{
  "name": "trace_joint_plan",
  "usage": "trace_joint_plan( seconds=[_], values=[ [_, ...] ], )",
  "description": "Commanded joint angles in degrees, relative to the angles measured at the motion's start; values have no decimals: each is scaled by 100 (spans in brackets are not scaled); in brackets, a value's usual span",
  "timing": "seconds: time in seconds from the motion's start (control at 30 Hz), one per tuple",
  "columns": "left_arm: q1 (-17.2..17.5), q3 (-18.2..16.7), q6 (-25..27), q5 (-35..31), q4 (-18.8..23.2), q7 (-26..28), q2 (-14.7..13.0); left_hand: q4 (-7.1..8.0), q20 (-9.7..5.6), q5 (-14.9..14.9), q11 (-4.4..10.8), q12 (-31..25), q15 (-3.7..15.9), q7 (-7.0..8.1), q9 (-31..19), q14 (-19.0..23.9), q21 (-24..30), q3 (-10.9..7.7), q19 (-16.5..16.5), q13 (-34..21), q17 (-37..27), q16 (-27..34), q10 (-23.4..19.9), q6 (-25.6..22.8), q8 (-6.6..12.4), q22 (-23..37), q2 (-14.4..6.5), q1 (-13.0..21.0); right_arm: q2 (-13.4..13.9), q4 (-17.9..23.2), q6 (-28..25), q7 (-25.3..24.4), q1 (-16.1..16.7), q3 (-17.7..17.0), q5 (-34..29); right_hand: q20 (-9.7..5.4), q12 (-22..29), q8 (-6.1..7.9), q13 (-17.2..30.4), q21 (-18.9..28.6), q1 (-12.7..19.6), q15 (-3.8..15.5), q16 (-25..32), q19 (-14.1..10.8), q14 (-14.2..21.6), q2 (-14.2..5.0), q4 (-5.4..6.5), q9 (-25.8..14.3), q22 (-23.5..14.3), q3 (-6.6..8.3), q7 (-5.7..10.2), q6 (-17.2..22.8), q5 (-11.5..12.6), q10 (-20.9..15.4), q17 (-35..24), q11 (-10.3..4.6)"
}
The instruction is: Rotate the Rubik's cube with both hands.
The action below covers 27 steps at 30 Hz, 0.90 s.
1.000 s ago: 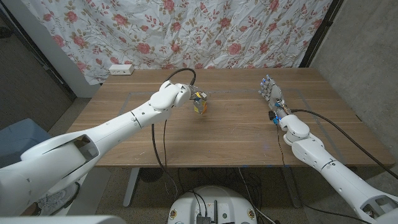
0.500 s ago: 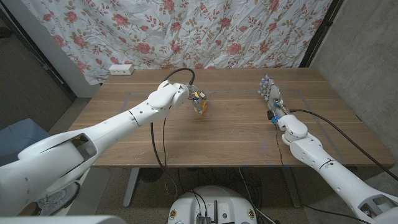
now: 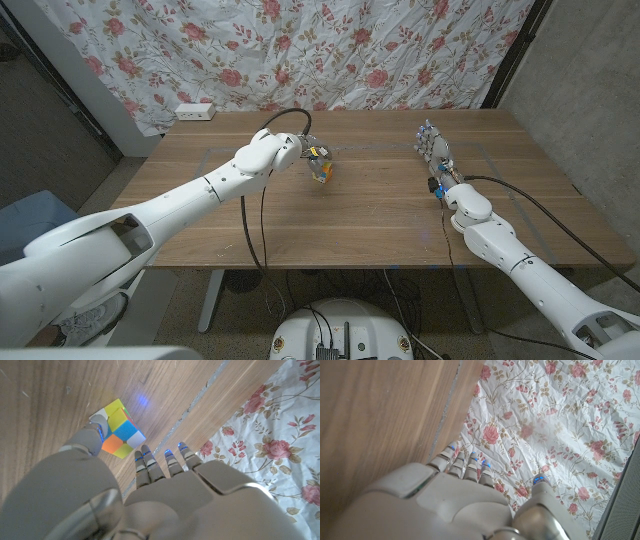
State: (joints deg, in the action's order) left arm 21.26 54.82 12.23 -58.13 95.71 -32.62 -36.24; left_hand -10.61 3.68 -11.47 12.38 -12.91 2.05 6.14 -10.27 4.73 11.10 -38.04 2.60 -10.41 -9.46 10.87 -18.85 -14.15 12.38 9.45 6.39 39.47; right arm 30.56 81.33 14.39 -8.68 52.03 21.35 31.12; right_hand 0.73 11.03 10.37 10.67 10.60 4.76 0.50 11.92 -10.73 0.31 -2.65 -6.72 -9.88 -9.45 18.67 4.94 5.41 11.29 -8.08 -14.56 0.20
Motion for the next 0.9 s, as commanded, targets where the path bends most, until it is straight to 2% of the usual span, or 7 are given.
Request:
trace_joint_plan(
  seconds=[0.03,0.9],
  values=[
    [4,-25,-109,10,-84,152,-5,1,12,0,-4,-25,339,35,-10,99,10,15,67,-17,-15,18,-117,-148,44,18,6,118,-37,-52,-13,-4,-35,23,3,26,4,37,4,17,10,-16,35,-35,8,-50,-40,-18,-19,4,38,21,22,-2,0,-28],
    [19,-15,-179,11,-145,341,11,16,-120,17,3,-48,475,80,-20,379,12,114,313,-24,-12,24,-529,-619,116,19,-9,371,-44,-95,-36,0,-75,46,-10,58,4,36,4,17,15,-16,45,-39,6,-65,-55,-18,-20,-1,52,31,22,-3,12,-30]
  ],
)
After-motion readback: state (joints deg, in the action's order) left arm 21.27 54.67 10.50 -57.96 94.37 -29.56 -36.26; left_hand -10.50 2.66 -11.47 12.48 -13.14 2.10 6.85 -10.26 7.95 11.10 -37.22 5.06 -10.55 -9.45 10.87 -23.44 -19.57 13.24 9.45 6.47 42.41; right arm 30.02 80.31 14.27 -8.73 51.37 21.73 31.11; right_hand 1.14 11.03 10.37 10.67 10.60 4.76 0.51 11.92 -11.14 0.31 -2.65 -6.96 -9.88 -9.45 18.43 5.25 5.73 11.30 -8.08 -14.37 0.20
